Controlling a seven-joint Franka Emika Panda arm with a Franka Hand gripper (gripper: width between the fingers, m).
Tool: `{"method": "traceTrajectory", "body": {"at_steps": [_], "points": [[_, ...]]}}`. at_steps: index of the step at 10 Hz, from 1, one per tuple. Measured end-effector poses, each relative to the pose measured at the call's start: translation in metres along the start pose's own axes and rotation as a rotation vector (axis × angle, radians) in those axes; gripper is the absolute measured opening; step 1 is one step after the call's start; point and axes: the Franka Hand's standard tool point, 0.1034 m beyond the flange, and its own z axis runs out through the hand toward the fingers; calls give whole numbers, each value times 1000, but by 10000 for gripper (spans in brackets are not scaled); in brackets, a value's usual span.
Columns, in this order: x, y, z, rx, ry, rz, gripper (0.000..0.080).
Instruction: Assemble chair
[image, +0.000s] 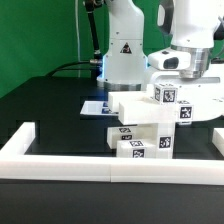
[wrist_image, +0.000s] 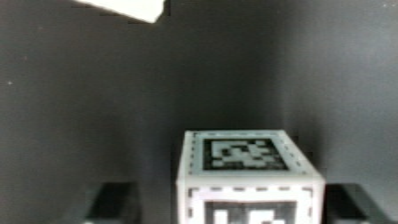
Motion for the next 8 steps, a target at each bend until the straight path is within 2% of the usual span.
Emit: {"method": "traceTrajectory", "body": {"at_steps": [1,6,8], "points": [[0,0,0,0,0,0,286],[0,0,0,0,0,1,281],[2,6,-6,3,1,-8,281]]}}
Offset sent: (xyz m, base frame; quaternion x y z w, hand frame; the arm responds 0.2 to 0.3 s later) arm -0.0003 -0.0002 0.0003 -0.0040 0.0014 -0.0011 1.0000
